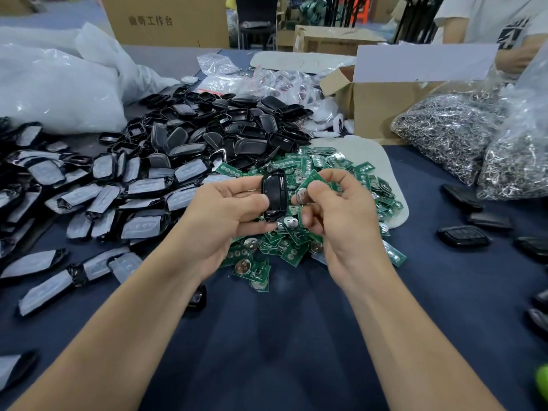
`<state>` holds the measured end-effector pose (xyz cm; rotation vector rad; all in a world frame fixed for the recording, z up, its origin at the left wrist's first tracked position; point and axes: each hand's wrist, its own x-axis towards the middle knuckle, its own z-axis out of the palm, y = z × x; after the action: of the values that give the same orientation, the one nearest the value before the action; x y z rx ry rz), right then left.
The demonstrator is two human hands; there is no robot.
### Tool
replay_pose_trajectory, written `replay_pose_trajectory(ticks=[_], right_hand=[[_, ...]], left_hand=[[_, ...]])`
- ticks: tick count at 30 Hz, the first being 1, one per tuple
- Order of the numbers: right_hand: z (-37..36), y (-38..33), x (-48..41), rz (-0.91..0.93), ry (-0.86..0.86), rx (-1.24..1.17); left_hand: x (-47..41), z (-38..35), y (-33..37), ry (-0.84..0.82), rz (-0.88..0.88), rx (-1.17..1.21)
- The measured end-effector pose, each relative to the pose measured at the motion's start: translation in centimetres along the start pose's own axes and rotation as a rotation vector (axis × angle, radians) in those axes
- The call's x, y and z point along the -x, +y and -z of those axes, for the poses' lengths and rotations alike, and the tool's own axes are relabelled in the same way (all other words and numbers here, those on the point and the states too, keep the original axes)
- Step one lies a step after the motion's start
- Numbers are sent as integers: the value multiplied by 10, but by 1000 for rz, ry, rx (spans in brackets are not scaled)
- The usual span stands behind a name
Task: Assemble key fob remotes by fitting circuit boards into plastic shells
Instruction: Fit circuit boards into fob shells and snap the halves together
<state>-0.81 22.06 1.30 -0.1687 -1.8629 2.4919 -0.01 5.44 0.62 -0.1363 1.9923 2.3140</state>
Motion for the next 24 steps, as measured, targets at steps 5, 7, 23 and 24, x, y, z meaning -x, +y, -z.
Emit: replay_pose_trajectory(ticks=[5,7,23,24], right_hand=[[3,-5,2,-83,-63,-108],[4,-6,2,-69,-100,-111],[10,-2,0,200,-103,432],[9,-2,1,196,-120,422]], left_hand=[[-1,5,-1,-49,-11,-23],[0,4,-3,-44,0,-21],[3,2,0,-35,-26,-30],[4,3,0,-44,-26,-49]])
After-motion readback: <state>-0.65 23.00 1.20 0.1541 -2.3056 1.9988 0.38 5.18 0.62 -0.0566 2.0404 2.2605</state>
